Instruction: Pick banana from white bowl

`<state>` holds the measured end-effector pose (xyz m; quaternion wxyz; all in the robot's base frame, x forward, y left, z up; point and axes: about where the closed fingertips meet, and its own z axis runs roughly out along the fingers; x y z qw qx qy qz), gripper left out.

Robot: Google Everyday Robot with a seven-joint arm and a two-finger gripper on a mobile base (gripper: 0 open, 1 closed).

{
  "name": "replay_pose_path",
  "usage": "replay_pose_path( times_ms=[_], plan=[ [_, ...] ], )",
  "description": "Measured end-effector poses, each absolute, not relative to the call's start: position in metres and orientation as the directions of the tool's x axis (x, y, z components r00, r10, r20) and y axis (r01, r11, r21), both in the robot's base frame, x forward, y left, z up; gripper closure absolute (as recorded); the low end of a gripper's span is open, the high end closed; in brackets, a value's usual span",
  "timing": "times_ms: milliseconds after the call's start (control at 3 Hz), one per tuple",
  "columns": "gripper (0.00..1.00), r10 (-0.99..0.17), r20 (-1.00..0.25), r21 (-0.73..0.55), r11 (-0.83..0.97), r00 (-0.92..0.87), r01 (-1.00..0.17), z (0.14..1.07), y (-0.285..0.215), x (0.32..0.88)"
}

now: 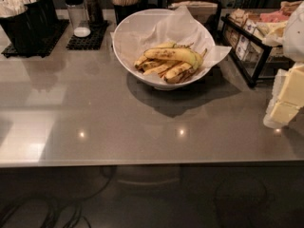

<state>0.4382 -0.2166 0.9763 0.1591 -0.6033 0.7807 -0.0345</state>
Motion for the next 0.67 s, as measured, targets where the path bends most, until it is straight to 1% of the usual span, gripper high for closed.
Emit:
replay_pose_path(
  times_ms=[333, 667],
  plan=[
    [0.00, -0.953, -0.208, -0.248, 0.269, -0.220, -0.931, 0.977, -0.216, 0.438],
    [0.00, -0.956, -0.260, -0.254, 0.203, -0.135, -0.946, 0.984, -0.199, 0.460]
  ],
)
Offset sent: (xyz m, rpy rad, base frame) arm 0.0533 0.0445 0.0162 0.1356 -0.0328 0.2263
